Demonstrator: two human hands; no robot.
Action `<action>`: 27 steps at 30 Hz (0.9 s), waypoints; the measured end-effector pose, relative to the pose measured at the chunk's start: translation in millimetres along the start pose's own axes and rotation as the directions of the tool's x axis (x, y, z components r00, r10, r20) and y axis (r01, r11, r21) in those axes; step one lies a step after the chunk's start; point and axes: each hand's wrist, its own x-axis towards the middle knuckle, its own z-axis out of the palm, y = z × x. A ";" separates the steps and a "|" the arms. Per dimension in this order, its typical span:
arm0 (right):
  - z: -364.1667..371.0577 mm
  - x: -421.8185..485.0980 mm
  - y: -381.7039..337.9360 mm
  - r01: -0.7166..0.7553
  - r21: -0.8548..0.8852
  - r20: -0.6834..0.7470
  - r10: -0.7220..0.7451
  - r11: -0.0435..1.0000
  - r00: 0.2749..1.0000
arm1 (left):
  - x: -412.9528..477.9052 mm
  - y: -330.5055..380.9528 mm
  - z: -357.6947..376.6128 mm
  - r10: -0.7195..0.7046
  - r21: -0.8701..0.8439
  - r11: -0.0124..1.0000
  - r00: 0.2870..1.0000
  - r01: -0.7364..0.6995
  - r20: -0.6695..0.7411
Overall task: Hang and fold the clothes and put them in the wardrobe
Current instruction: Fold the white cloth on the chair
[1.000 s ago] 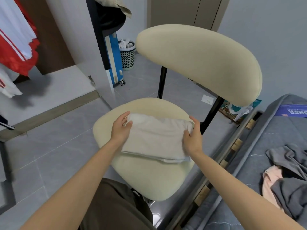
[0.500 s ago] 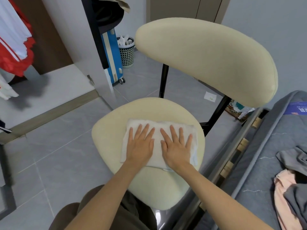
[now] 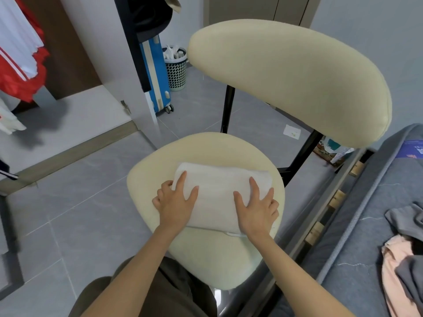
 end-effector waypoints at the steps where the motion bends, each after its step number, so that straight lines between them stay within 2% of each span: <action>1: -0.3 0.2 -0.4 -0.012 -0.006 -0.014 0.012 1.000 1.000 | -0.1 1.0 0.1 0.005 0.007 1.000 1.000 -0.005 -0.005; 5: -3.2 6.3 1.8 -0.043 0.073 0.008 0.042 0.996 0.999 | 4.9 3.5 -2.7 -0.003 -0.067 0.998 0.999 0.006 0.033; 9: -8.0 13.3 2.2 -0.030 0.139 0.087 0.018 0.990 0.996 | 16.1 2.1 -6.2 0.018 -0.050 0.999 0.996 -0.014 0.082; 15: -17.8 18.5 0.1 -0.022 0.306 0.172 -0.033 0.952 0.985 | 22.4 -0.3 -15.6 0.004 -0.257 0.965 0.977 0.052 0.212; 20: -32.6 13.5 -0.6 0.046 0.407 0.153 -0.118 0.912 0.981 | 7.8 -1.6 -29.5 0.010 -0.387 0.920 0.986 0.056 0.168; 27: -61.5 -8.5 -25.4 0.214 0.476 0.075 -0.281 0.853 0.957 | -24.4 -7.2 -72.0 0.026 -0.483 0.875 1.000 -0.016 0.014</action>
